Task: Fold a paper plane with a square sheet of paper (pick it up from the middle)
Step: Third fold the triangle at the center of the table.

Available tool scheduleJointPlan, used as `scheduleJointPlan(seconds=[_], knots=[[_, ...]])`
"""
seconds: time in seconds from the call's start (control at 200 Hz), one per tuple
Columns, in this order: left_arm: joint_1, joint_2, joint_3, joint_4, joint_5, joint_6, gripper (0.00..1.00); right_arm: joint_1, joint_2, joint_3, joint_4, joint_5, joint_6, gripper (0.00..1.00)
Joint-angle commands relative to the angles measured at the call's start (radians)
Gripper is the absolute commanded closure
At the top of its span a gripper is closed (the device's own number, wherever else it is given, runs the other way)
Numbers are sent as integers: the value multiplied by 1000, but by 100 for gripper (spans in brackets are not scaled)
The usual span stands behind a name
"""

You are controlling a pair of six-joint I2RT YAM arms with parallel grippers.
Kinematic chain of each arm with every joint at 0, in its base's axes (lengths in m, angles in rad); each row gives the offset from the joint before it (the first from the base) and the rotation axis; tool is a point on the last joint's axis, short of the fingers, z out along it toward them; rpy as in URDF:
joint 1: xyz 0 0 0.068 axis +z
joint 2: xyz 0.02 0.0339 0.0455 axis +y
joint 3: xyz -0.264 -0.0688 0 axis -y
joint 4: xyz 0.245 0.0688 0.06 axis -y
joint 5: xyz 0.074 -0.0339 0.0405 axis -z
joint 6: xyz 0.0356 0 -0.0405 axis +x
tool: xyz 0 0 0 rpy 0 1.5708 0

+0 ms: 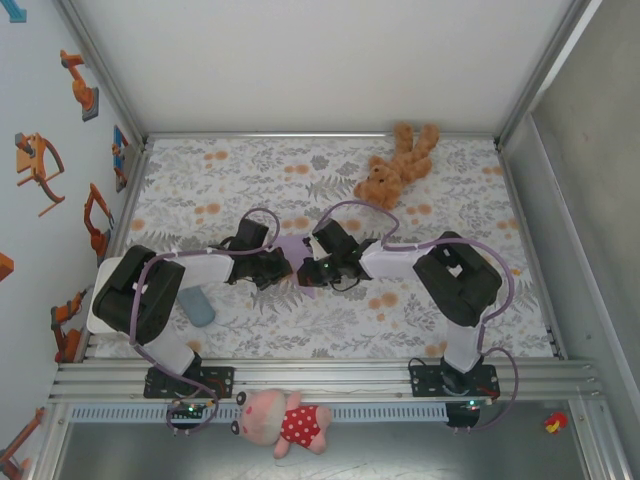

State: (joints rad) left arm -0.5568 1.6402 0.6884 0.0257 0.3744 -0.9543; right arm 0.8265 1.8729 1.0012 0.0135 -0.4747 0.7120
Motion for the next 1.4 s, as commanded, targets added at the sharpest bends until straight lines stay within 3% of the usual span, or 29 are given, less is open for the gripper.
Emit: scheduleJointPlan(seconds=[0.0,0.566,0.987,1.227,1.392], knots=[[-6,49,-20,-145,-54,7,100,-4,35,8,25,-33,14,100],[-6,84,9,-185,-56,2,100,-3,62,-4,-57,3,-20,100],[-6,115,19,-196,-56,-11,100,0,-167,-267,-119,22,-59,100],[-8,70,61,-147,-6,-8,98,-1,-344,-253,-100,183,-24,100],[-7,-36,111,-95,14,-15,83,-1,-425,-228,-16,304,50,98]])
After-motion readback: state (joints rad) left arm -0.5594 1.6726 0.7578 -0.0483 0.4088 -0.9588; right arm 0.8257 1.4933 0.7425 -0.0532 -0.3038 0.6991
